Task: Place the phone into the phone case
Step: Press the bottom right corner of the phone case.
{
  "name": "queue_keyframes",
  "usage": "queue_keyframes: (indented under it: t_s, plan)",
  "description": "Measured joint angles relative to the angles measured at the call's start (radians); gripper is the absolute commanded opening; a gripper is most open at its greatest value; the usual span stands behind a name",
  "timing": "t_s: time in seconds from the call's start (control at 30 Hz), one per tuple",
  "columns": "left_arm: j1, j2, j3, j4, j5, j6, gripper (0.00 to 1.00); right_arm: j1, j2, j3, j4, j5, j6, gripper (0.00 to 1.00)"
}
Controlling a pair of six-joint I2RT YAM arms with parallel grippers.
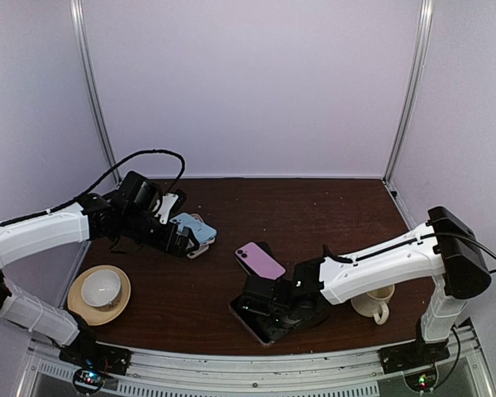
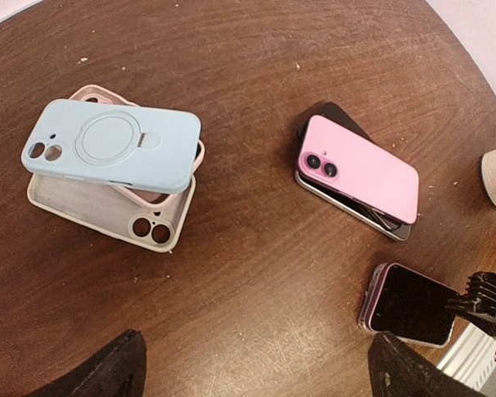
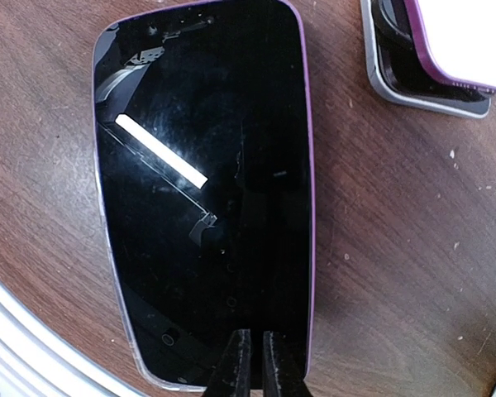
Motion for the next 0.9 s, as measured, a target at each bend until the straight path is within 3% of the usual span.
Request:
queue_keyframes:
  t_s: [0.43,0.77,0.9]
  plan:
    - [0.000,-0.003,0.000,0.000,-0.001,0.007,0.98,0.014,-0.008,-0.020,0.012,0.017,0.036,0.14]
    - [0.000,-0.003,0.000,0.000,0.000,0.008,0.97,-0.052,-0.038,0.046,-0.125,-0.002,-0.021,0.40]
    - [0.000,-0.003,0.000,0.000,0.000,0.008,0.97,-0.088,-0.048,0.044,-0.108,-0.024,-0.037,0.42]
